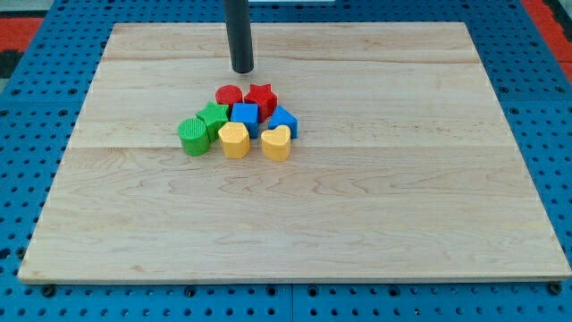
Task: Slide the arm above the red star
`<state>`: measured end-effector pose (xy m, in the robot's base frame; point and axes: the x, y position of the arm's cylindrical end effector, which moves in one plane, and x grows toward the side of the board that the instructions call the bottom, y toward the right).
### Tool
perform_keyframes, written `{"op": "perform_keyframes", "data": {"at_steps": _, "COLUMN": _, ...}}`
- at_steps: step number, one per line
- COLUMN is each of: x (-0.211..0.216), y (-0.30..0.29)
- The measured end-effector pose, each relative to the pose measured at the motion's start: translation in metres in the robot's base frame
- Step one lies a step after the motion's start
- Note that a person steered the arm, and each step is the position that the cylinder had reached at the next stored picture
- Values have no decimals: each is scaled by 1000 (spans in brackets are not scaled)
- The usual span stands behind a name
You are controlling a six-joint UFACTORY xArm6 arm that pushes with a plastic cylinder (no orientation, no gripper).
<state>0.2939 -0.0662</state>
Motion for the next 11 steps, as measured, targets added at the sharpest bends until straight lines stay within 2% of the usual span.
{"op": "perform_keyframes", "data": {"at_steps": 5, "x": -3, "y": -4}}
{"op": "perform_keyframes", "data": {"at_steps": 8, "x": -17, "y": 38}}
{"op": "perform_keyframes", "data": {"at_steps": 11, "x": 0, "y": 87}}
